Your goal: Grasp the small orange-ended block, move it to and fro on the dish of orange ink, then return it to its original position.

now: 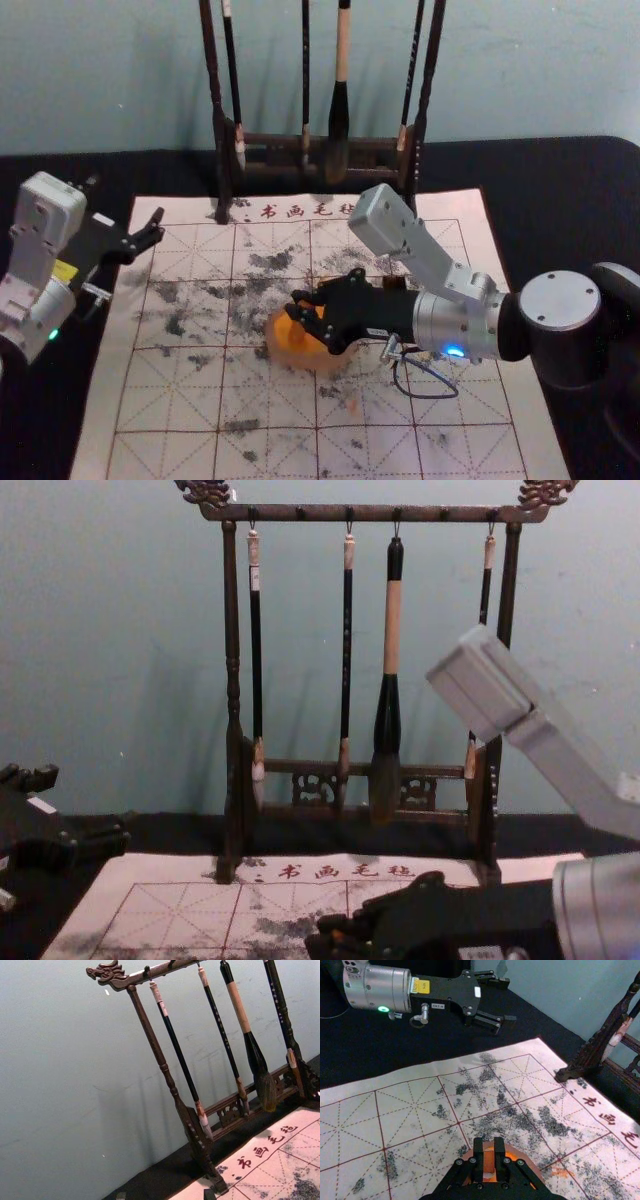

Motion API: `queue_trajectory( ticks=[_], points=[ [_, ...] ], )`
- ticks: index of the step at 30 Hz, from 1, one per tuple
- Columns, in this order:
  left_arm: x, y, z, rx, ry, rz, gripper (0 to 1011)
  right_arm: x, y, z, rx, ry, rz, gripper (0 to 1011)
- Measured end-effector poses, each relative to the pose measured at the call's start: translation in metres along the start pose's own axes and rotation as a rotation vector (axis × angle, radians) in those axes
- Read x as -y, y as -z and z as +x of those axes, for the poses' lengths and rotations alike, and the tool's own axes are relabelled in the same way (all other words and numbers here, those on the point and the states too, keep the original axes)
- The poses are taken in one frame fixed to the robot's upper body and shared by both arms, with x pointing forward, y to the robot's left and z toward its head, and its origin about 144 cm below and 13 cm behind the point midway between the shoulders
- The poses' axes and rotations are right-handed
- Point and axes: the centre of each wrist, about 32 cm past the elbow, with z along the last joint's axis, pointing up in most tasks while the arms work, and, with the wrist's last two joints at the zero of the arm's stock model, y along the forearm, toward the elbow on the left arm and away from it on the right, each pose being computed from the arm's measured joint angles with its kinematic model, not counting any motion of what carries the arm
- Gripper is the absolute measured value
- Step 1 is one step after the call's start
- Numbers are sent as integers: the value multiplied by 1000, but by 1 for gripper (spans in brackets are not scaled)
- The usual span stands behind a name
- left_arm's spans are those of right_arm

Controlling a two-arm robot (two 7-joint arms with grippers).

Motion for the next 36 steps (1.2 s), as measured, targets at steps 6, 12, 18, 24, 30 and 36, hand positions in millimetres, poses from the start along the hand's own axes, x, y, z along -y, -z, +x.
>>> queue_trajectory(
  ticks=[6, 12, 18, 24, 30, 36],
  points=[
    [0, 0, 0, 0, 0, 0, 1001, -5, -1, 2, -3, 12, -2, 126],
    [0, 0, 0, 0, 0, 0, 1001, -8, -1, 4, -10, 26, -2, 126],
    [0, 0, 0, 0, 0, 0, 1001, -8, -1, 6, -13, 40, -3, 126],
    [0, 0, 0, 0, 0, 0, 1001, -6, -1, 9, -13, 54, -5, 126],
    [0, 0, 0, 0, 0, 0, 1001, -1, 1, 12, -12, 69, -3, 126],
    [0, 0, 0, 0, 0, 0, 1001, 4, 3, 15, -11, 78, -4, 126]
  ],
)
